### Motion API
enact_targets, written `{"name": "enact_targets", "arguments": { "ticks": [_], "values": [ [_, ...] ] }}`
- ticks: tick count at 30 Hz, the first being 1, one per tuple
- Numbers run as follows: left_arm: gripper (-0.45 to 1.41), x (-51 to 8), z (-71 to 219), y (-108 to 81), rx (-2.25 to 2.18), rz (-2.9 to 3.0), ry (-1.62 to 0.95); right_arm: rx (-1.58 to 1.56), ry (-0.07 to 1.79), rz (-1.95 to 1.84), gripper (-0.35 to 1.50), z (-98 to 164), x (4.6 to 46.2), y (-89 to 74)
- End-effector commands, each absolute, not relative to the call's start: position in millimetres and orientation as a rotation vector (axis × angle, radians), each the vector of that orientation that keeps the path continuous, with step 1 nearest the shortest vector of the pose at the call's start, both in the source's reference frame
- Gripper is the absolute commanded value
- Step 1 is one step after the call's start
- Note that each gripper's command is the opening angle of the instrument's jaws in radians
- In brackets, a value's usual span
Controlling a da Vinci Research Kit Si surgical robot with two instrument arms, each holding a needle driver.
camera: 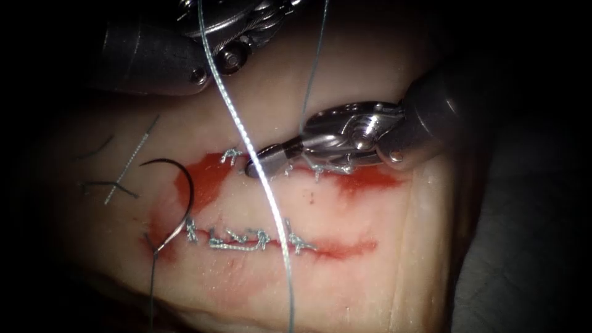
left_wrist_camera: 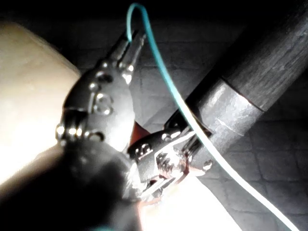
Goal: Wound Closure
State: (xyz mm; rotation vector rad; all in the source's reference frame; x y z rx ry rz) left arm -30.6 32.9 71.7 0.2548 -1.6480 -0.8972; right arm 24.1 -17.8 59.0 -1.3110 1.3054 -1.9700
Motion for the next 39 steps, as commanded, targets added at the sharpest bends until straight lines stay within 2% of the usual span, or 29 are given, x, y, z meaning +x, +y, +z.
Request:
{"name": "enact_targets", "arguments": {
  "ticks": [1, 17, 26, 27, 29, 32, 33, 34, 39],
  "values": [
    [-0.45, -31.1, 72.2, 33.2, 0.253, -0.896, -1.649, -1.311, 1.319, -1.963, -0.35, 59.3, 25.1, -17.7],
    [-0.45, -31.0, 72.2, 33.3, 0.255, -0.896, -1.650, -1.270, 1.395, -1.936, -0.35, 59.3, 25.0, -17.7],
    [-0.45, -29.1, 70.8, 34.9, 0.240, -0.889, -1.674, -1.267, 1.403, -1.926, -0.35, 59.0, 24.8, -16.9],
    [-0.45, -29.0, 70.7, 35.0, 0.240, -0.892, -1.673, -1.270, 1.401, -1.922, -0.08, 59.0, 24.8, -16.8],
    [-0.45, -28.8, 70.7, 35.1, 0.234, -0.893, -1.670, -1.272, 1.401, -1.916, -0.03, 58.9, 24.8, -16.6],
    [-0.45, -28.4, 70.8, 35.3, 0.221, -0.891, -1.666, -1.290, 1.365, -1.915, 0.71, 58.5, 24.6, -16.1],
    [-0.45, -28.3, 70.9, 35.4, 0.220, -0.893, -1.665, -1.308, 1.349, -1.921, 0.83, 58.4, 24.5, -15.9],
    [-0.45, -28.2, 70.9, 35.4, 0.216, -0.897, -1.662, -1.322, 1.332, -1.931, 0.93, 58.3, 24.4, -15.8],
    [-0.45, -27.4, 70.8, 35.9, 0.188, -0.893, -1.652, -1.352, 1.271, -1.947, 1.11, 57.9, 23.5, -15.1]
  ]
}}
